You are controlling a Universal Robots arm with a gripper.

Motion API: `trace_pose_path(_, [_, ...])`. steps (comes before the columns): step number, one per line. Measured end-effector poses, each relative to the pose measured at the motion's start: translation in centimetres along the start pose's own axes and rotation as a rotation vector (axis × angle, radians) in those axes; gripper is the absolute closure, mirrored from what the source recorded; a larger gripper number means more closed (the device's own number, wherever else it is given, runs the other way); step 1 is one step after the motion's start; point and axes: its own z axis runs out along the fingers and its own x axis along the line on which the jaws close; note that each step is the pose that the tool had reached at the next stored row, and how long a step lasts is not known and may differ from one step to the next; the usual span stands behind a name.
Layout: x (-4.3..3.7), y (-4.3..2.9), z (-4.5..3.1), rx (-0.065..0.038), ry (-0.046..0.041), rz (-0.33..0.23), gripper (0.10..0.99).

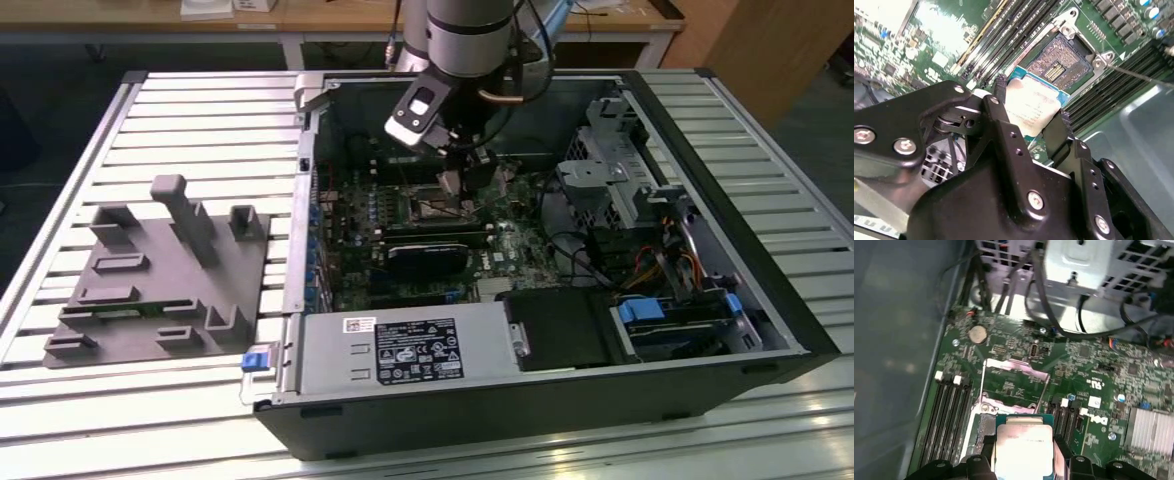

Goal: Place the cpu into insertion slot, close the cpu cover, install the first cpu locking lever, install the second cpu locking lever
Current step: 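Place the cpu into insertion slot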

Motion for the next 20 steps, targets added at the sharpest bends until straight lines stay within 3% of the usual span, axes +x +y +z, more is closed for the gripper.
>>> trace_pose_path(4, [0.00,-0.02,0.25,-0.001,-0.0058,0.066,0.545])
trace_pose_path(9, [0.00,-0.07,0.78,0.005,-0.0055,0.071,0.545])
trace_pose_path(20, [0.67,-0.73,1.48,0.005,-0.0071,0.090,0.545])
